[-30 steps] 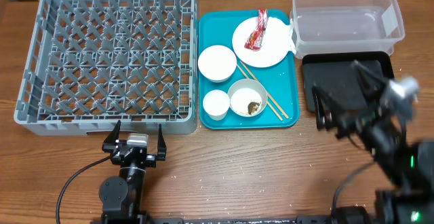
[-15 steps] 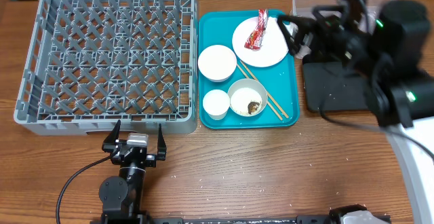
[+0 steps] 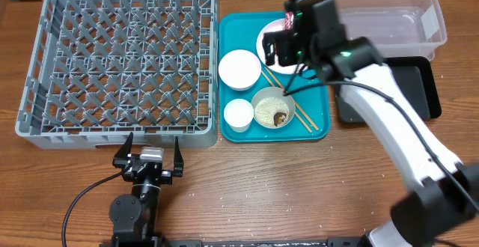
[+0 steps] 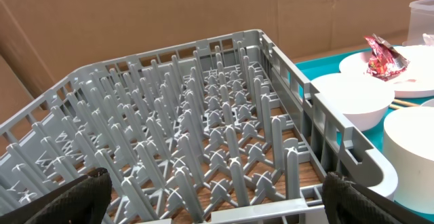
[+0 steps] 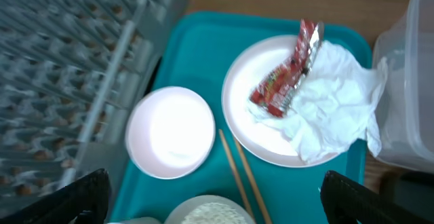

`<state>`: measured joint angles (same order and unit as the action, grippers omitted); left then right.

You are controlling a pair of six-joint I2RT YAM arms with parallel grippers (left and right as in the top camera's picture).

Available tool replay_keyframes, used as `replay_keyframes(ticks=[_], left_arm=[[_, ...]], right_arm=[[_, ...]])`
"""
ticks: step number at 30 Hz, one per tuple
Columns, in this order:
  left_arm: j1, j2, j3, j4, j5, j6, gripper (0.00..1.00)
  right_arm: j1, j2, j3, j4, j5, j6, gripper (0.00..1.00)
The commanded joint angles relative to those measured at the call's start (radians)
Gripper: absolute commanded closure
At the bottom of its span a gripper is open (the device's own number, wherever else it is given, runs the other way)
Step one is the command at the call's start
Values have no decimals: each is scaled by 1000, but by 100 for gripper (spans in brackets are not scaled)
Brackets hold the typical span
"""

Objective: Sort waste into correct bins and load items into the dishwasher
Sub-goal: 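Reach the right gripper to the red wrapper and tissue on the plate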

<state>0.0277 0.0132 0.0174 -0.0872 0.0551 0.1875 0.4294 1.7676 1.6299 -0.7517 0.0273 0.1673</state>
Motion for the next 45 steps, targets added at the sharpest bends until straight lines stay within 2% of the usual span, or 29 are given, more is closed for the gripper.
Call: replay_keyframes(ticks=[1,10,15,27,35,45], left_arm=[[-4,-5,-7,2,-7,15,0],[-4,-5,-7,2,-7,15,0],[-4,-5,-7,2,-7,15,0],[-4,-5,-7,2,-7,15,0],[-4,-5,-7,2,-7,15,0],[-4,-5,-7,2,-7,15,0]], right_arm=[[-2,44,26,6,85,-11,0],[-15,118,19,191,89,4,2],[-21,201,19,256,233,123,3],[-24,375,19,388,356,178,4],[-68,454,19,423,349,183,4],[-100,516,19,434,217,182,7]])
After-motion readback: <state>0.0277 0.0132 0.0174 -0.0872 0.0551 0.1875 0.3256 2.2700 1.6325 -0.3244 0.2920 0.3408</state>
